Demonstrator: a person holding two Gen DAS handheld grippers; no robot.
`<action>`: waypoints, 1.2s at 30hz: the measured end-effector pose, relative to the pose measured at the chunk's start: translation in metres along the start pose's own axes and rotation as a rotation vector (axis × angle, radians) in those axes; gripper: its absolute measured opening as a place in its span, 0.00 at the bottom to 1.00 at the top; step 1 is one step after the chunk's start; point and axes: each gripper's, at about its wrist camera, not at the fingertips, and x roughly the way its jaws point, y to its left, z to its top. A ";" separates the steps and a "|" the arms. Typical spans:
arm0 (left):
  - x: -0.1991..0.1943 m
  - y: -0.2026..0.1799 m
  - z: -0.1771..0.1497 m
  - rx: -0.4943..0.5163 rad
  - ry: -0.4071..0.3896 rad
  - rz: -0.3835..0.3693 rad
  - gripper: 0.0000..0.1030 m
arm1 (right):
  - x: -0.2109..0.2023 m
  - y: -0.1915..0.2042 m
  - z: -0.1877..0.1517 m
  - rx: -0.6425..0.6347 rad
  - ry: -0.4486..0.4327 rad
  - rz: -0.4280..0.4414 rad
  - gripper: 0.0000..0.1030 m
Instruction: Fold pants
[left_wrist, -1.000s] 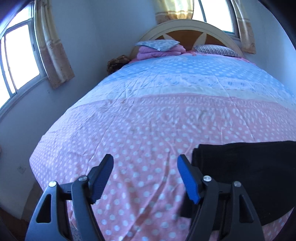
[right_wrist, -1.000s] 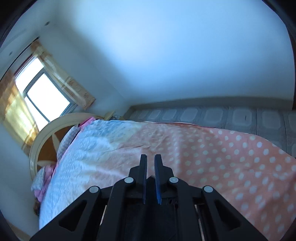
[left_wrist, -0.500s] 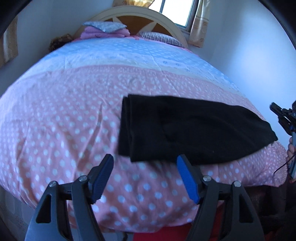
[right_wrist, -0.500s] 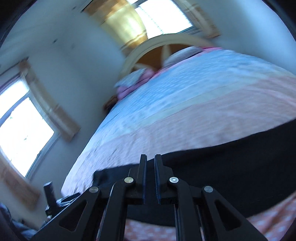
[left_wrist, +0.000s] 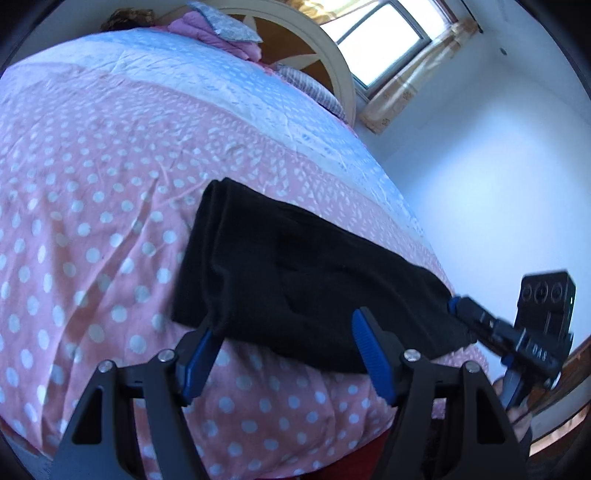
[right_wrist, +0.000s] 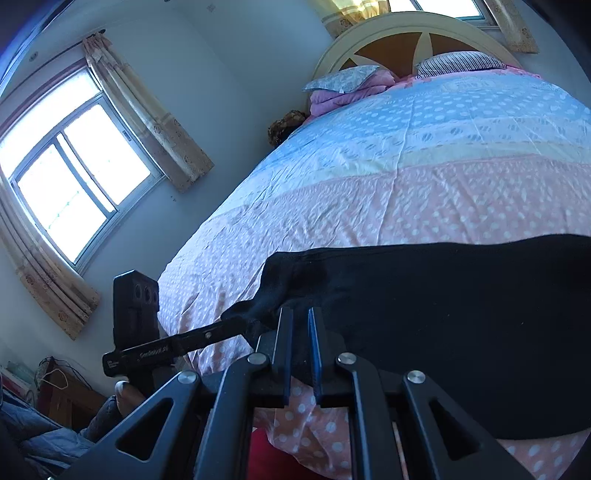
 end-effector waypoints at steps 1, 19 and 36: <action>-0.002 0.003 0.001 -0.023 -0.017 -0.014 0.70 | 0.001 0.000 -0.001 0.009 0.000 -0.002 0.09; -0.010 -0.001 0.050 0.084 -0.096 -0.011 0.07 | 0.032 -0.014 -0.009 0.108 0.045 -0.048 0.09; -0.044 0.015 0.042 0.178 -0.154 0.324 0.20 | 0.091 -0.027 -0.024 0.109 0.134 -0.050 0.09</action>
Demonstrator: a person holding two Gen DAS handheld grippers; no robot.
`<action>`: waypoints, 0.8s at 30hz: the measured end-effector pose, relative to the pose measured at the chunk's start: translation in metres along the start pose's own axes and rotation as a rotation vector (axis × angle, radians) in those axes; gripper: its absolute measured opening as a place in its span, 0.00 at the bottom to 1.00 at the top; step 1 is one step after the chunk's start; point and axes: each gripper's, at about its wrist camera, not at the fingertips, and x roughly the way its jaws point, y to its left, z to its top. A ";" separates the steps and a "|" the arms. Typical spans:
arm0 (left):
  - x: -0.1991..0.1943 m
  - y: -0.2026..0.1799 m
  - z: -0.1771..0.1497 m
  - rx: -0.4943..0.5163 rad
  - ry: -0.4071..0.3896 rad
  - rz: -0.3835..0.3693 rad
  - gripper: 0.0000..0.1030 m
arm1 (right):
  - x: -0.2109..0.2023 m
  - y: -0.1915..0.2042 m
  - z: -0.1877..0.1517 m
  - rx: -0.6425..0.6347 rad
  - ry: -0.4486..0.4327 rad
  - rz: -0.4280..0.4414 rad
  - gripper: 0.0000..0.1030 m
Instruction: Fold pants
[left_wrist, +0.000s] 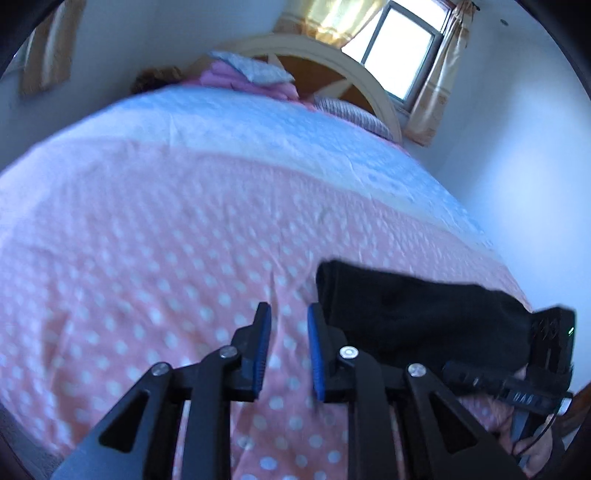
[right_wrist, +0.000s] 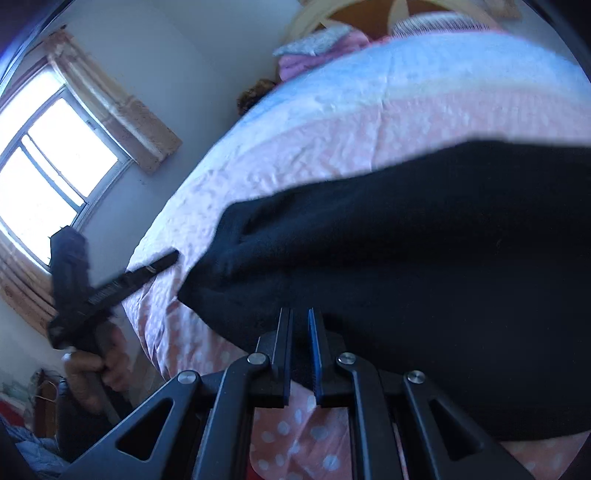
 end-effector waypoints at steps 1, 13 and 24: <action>-0.003 -0.008 0.004 0.015 -0.015 -0.013 0.20 | 0.005 -0.004 -0.001 0.033 0.010 0.040 0.09; 0.058 -0.088 -0.029 0.213 0.064 0.060 0.40 | -0.193 -0.102 0.007 0.236 -0.462 0.019 0.34; 0.064 -0.111 -0.035 0.267 0.044 0.194 0.68 | -0.412 -0.336 -0.076 0.752 -0.776 -0.434 0.74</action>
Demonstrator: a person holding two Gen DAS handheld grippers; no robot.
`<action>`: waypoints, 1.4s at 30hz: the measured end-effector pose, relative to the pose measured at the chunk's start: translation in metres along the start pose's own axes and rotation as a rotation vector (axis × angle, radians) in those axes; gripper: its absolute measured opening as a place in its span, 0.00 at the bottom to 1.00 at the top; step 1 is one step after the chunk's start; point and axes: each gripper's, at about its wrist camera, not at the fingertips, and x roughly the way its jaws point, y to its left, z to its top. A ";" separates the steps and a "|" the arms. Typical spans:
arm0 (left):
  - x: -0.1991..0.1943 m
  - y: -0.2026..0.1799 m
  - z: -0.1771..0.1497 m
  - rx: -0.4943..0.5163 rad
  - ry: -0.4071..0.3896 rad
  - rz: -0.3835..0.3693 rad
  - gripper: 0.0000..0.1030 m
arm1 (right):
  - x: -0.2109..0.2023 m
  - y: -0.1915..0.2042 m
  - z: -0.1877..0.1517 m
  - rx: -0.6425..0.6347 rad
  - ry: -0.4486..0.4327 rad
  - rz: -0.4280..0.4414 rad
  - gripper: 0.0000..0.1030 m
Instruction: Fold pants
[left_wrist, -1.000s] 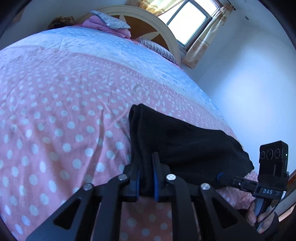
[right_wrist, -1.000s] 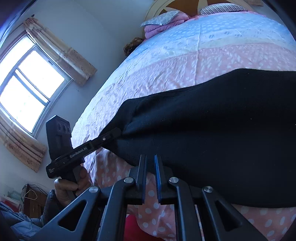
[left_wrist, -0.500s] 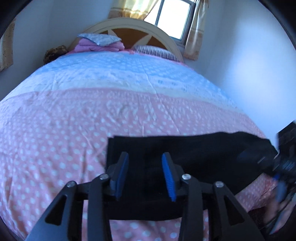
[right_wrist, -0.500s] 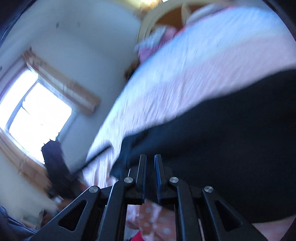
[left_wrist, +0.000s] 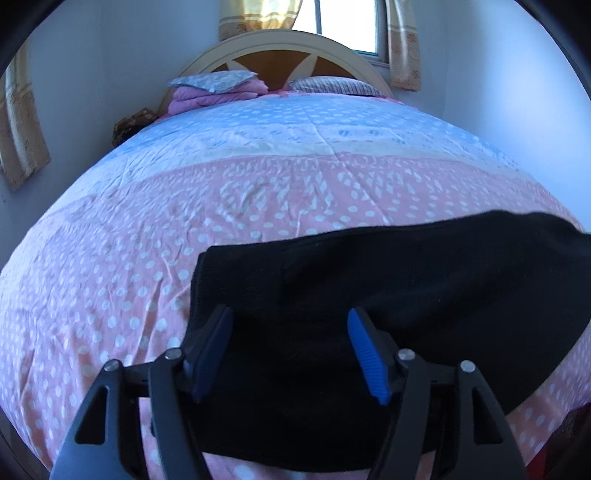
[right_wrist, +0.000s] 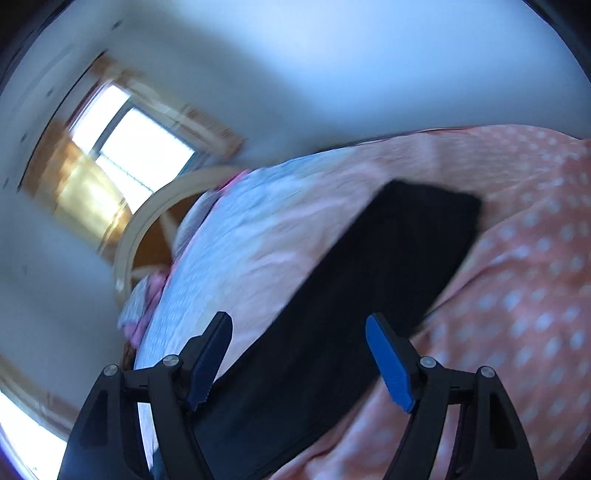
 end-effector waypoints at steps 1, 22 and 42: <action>0.002 0.001 0.002 0.003 0.002 -0.007 0.68 | 0.002 -0.010 0.011 0.015 -0.009 -0.034 0.74; 0.018 -0.010 0.014 -0.088 0.064 0.098 0.79 | 0.071 -0.044 0.062 -0.119 0.185 -0.251 0.38; 0.006 -0.002 0.011 -0.157 0.037 -0.002 0.80 | 0.008 0.193 -0.135 -1.087 0.112 0.035 0.15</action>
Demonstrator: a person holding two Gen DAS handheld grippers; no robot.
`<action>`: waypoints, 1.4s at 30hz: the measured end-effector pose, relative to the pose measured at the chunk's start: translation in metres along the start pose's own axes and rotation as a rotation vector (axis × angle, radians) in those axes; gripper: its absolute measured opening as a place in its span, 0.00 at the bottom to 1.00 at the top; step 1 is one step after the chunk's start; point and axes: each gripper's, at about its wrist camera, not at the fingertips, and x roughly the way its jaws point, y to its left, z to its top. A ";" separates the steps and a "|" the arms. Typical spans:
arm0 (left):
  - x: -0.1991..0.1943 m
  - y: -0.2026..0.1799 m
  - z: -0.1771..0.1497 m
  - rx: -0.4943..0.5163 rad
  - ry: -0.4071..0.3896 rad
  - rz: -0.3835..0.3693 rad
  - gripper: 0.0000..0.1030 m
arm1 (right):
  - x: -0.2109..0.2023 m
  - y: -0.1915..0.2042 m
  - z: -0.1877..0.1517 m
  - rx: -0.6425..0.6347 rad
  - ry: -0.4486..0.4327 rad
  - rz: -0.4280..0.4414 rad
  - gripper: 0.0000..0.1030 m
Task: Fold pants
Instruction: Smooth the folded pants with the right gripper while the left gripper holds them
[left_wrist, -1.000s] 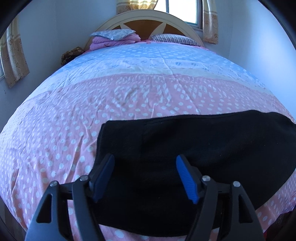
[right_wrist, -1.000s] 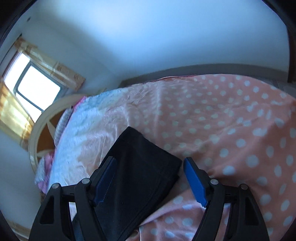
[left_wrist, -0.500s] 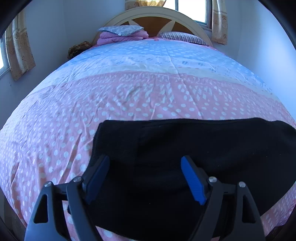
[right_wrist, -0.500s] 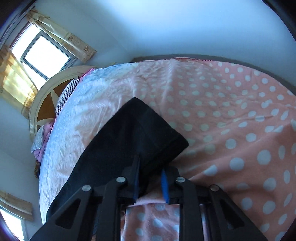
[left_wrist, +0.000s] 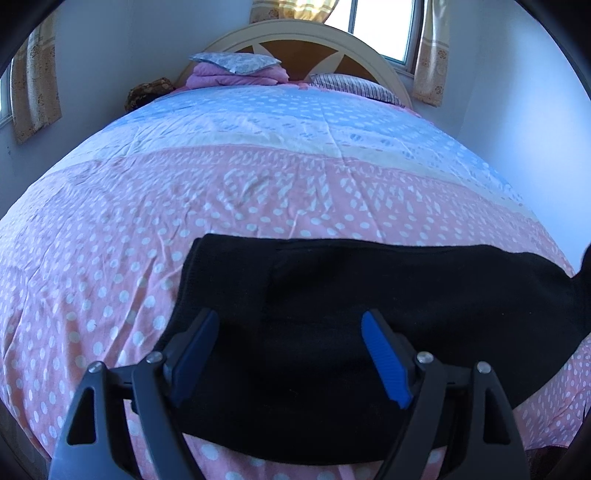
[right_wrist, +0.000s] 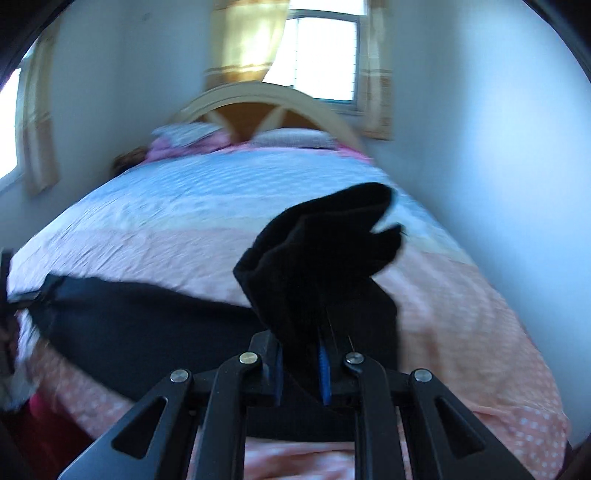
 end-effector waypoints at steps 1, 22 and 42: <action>-0.001 0.000 0.000 -0.001 -0.001 -0.008 0.80 | 0.008 0.013 -0.003 -0.036 0.012 0.010 0.15; -0.008 0.019 -0.007 -0.019 -0.035 -0.101 0.80 | 0.054 0.128 -0.064 -0.317 0.385 0.108 0.62; -0.009 0.015 -0.010 0.030 -0.033 -0.119 0.80 | 0.104 0.125 -0.016 0.007 0.230 -0.019 0.63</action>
